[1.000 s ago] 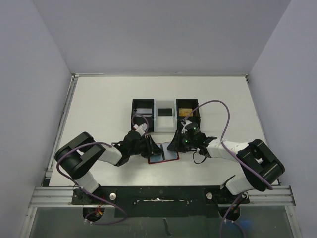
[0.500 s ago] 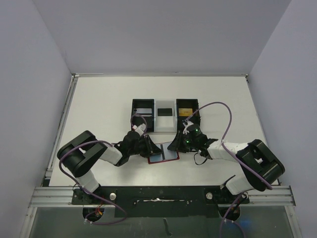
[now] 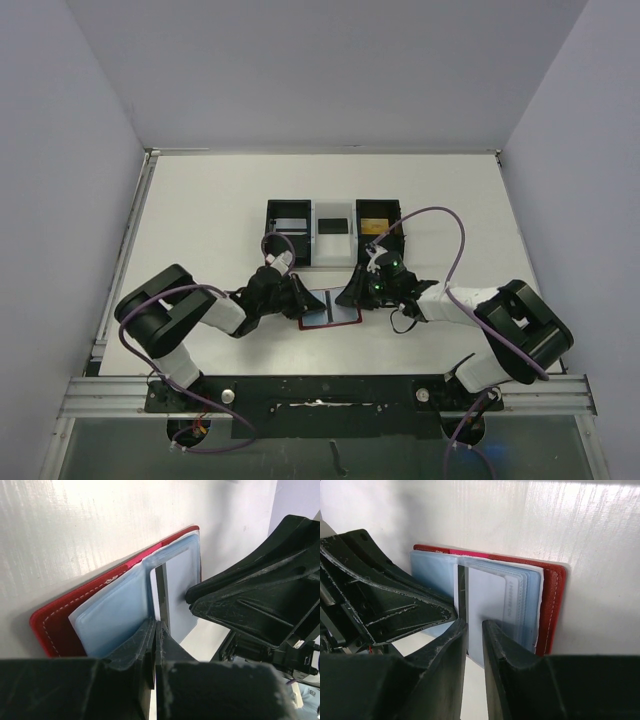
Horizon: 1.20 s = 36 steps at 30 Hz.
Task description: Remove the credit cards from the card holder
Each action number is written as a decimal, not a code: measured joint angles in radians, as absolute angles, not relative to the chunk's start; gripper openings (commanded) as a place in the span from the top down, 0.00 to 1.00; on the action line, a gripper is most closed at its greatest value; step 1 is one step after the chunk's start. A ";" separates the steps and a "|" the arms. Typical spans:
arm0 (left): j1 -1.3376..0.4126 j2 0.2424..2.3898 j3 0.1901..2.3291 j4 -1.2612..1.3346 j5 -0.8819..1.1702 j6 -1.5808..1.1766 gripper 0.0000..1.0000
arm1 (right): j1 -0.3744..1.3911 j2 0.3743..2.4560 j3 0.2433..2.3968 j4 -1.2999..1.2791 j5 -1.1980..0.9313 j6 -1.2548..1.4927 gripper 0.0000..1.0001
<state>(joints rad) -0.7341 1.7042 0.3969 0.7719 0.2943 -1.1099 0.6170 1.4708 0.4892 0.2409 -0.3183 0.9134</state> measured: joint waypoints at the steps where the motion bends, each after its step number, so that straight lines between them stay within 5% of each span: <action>1: -0.735 1.697 0.395 0.765 0.291 -1.108 1.00 | 0.617 1.469 0.492 0.234 -0.318 0.913 0.77; 36: -0.732 1.531 0.382 0.537 0.257 -1.009 1.00 | 0.660 1.481 0.604 0.051 -0.322 0.823 0.75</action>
